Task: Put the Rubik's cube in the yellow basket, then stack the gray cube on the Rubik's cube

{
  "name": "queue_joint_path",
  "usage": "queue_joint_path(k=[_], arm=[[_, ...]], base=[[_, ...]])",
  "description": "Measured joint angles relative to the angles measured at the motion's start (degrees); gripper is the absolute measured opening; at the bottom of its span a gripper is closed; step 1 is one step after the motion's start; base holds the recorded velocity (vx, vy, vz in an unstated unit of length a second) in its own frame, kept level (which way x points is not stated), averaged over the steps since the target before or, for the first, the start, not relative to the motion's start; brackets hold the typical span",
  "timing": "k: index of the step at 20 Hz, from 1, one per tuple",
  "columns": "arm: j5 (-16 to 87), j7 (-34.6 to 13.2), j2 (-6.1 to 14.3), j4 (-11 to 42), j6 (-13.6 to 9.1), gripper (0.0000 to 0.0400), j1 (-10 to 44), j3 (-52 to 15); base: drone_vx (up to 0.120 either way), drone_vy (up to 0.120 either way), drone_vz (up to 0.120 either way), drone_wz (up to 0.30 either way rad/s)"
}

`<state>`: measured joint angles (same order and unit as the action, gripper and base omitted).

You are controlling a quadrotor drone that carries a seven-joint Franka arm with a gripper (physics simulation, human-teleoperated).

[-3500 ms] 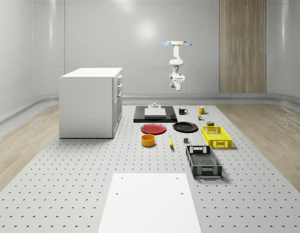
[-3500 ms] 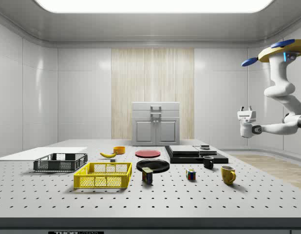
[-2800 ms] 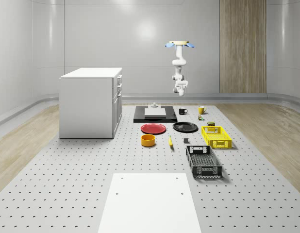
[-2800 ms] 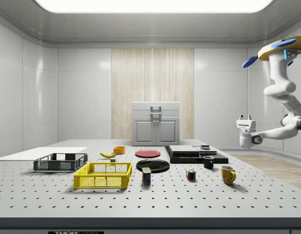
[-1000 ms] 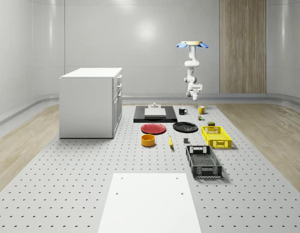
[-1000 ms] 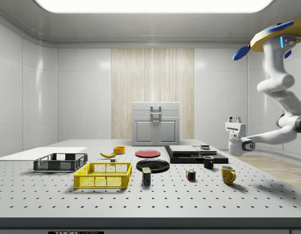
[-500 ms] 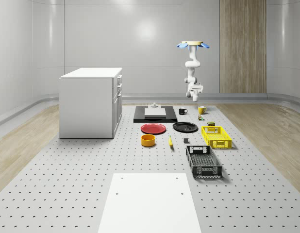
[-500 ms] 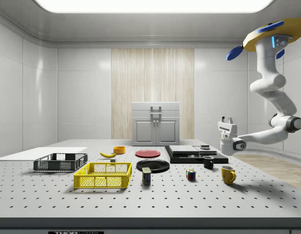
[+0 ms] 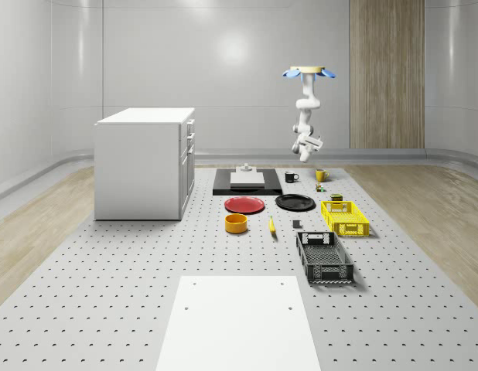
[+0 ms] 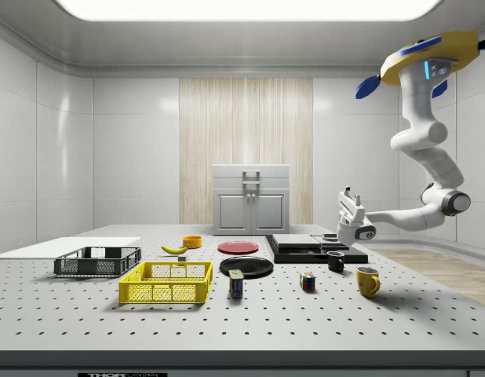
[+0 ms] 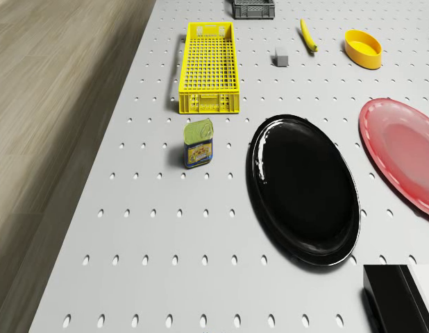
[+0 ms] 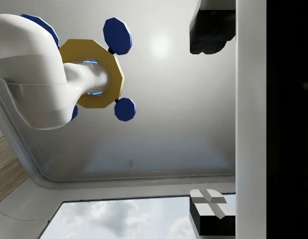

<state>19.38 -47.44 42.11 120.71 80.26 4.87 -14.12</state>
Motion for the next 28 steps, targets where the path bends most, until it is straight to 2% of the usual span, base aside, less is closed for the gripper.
queue_joint_path(k=[4,6,9,12,15,18,21,24,28], arm=[[16.68,-2.88,1.39,5.94,0.85,0.0400,3.90,-11.21],[28.10,-5.42,2.64,11.50,1.35,0.0400,6.81,-18.34],[47.54,-11.20,5.05,22.47,1.36,0.0400,12.76,-29.28],[65.84,-18.76,7.52,32.84,-0.80,0.0400,20.98,-38.55],[79.18,-26.09,9.80,39.47,-4.72,0.0400,30.33,-45.38],[87.10,-31.79,11.92,42.78,-8.55,0.0400,38.53,-50.03],[91.24,-35.72,13.79,44.25,-11.26,0.0400,44.51,-53.02],[93.22,-38.32,15.38,44.87,-12.78,0.0400,48.48,-54.93],[94.17,-40.48,17.13,45.17,-13.48,0.0400,51.67,-56.51]], base=[[0.120,0.000,-0.120,0.000],[0.120,0.000,-0.120,0.000],[0.120,0.000,-0.120,0.000],[0.120,0.000,-0.120,0.000],[0.120,0.000,-0.120,0.000],[0.120,0.000,-0.120,0.000],[0.120,0.000,-0.120,0.000],[0.120,0.000,-0.120,0.000],[0.000,0.000,-0.120,0.000]])
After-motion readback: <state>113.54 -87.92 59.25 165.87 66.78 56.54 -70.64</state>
